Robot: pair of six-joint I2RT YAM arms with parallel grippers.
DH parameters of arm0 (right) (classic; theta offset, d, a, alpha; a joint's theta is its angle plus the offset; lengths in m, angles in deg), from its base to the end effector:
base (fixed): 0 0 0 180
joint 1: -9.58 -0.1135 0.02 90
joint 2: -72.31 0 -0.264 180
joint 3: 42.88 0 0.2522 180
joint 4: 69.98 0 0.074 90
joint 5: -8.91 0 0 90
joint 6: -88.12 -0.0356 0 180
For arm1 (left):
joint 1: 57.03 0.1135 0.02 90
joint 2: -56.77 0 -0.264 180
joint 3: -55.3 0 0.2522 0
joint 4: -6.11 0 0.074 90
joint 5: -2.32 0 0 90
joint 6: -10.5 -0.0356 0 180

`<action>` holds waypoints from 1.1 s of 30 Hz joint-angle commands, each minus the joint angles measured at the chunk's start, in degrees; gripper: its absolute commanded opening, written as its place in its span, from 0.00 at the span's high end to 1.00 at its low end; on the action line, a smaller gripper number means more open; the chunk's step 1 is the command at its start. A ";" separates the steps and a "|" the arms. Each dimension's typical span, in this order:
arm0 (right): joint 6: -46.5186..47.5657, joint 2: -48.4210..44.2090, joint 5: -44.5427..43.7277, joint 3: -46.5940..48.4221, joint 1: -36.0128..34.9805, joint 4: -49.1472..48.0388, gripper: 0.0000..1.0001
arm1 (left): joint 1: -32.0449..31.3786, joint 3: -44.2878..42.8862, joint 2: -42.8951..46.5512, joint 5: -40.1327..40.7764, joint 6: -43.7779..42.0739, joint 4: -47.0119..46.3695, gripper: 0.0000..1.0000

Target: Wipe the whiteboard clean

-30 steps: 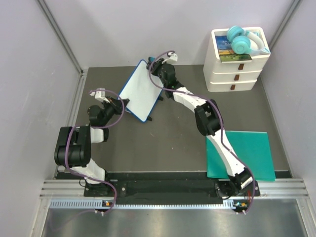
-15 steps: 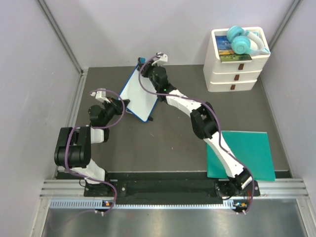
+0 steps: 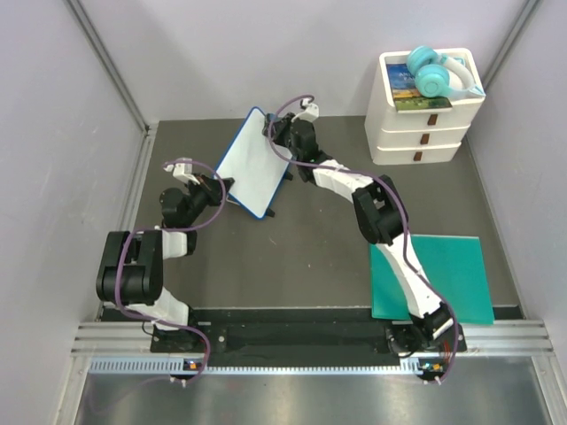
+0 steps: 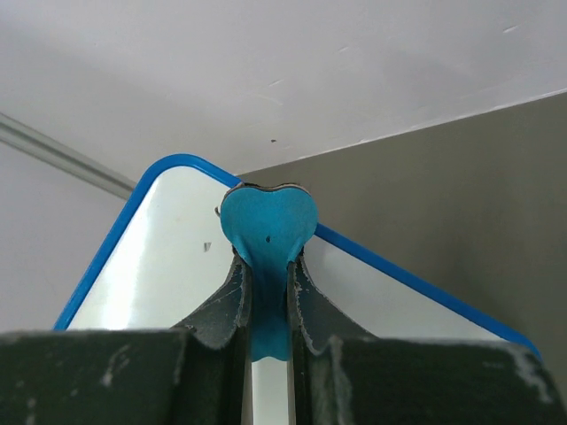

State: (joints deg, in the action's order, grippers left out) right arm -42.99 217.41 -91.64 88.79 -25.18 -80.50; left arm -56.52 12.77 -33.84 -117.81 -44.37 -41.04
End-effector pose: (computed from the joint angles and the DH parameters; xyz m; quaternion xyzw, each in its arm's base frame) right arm 0.4890 0.3314 0.2004 0.1032 0.7171 0.3692 0.5820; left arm 0.2962 -0.0152 0.1881 -0.0371 0.7111 -0.3784 0.5914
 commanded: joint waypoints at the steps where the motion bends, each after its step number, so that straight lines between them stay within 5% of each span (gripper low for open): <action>1: -1.08 -0.78 10.18 0.13 -0.31 13.02 1.00 | -4.03 3.02 -0.18 -13.11 -10.79 11.77 1.00; 6: -1.09 -3.68 13.80 -4.18 0.22 10.82 1.00 | -4.29 2.93 0.43 -12.85 -11.40 12.92 1.00; 22: -5.12 4.75 10.72 12.95 1.37 4.85 1.00 | -4.56 4.17 0.34 -12.76 -11.84 12.39 1.00; 33: -4.60 5.37 8.53 16.11 0.84 0.63 1.00 | -5.08 4.25 0.26 -12.59 -12.72 13.00 1.00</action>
State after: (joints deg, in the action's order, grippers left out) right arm -47.99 221.10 -83.33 100.42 -22.67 -76.54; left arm -57.94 13.47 -31.56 -117.35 -48.06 -39.92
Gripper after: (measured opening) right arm 0.089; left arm 0.122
